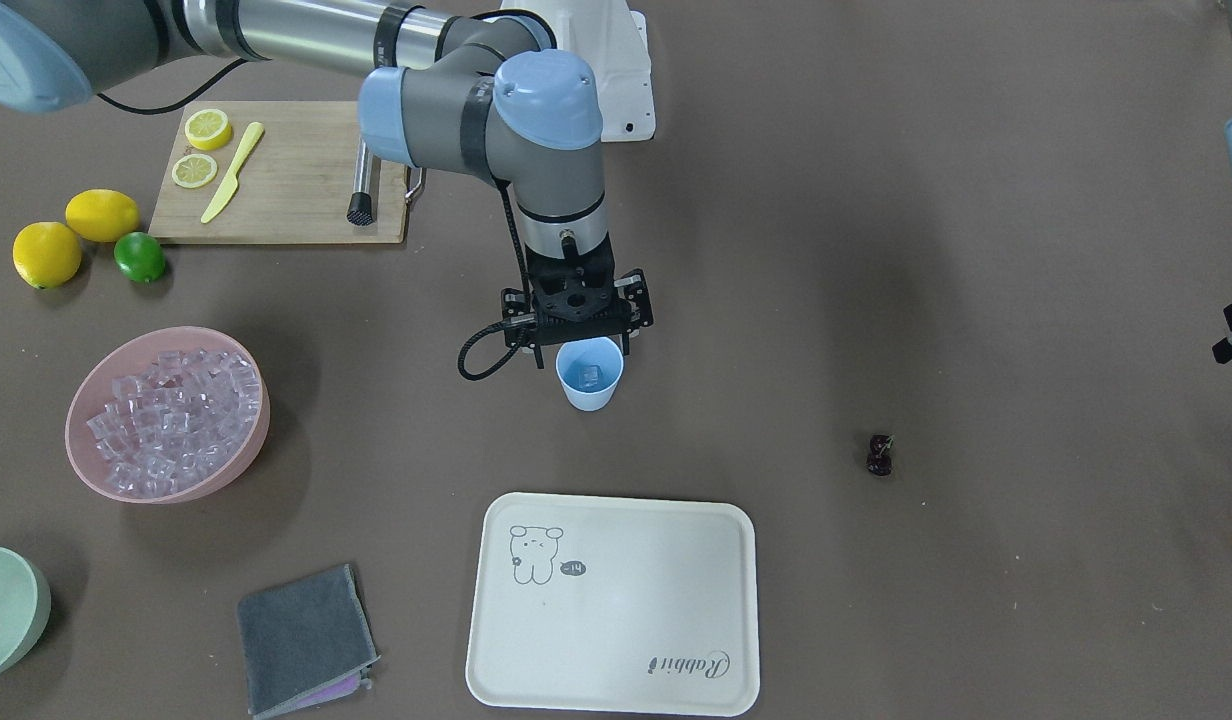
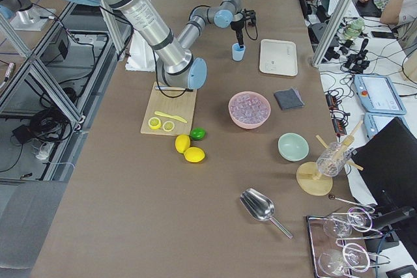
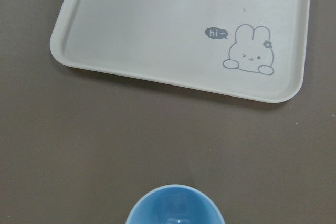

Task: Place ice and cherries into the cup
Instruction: 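Move the right gripper back over the pink bowl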

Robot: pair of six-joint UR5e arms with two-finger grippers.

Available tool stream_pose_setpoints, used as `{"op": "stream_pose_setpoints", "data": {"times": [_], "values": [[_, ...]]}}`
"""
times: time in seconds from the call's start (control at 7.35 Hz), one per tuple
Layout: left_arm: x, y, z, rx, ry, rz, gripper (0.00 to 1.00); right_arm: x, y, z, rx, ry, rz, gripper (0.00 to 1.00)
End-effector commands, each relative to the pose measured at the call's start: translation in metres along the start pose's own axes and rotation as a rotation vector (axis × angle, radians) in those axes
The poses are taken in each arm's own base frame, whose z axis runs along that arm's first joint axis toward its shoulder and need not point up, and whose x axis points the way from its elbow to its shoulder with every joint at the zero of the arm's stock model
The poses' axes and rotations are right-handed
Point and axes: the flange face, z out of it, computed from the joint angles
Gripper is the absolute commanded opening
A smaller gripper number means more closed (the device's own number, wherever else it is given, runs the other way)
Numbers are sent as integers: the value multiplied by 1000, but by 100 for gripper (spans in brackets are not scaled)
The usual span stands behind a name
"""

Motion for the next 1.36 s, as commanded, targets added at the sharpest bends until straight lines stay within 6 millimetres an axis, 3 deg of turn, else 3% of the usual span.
{"op": "stream_pose_setpoints", "data": {"times": [0.0,0.14,0.27,0.54,0.68,0.82,1.22], "values": [[0,0,0,-1,0,-1,98,155,26,-46,-61,10,-107,98],[1,0,-1,6,0,6,98,222,41,-52,-72,57,-237,98],[0,2,-1,8,1,6,98,271,50,-35,-107,119,-307,98],[-2,4,2,3,0,3,98,375,46,-28,-160,216,-460,98],[-5,5,5,-5,0,-3,98,405,32,-16,-149,222,-467,98],[-6,6,7,-1,2,1,98,423,24,0,-139,202,-468,98],[-9,12,9,0,2,2,98,387,-6,-1,-107,149,-480,98]]}}
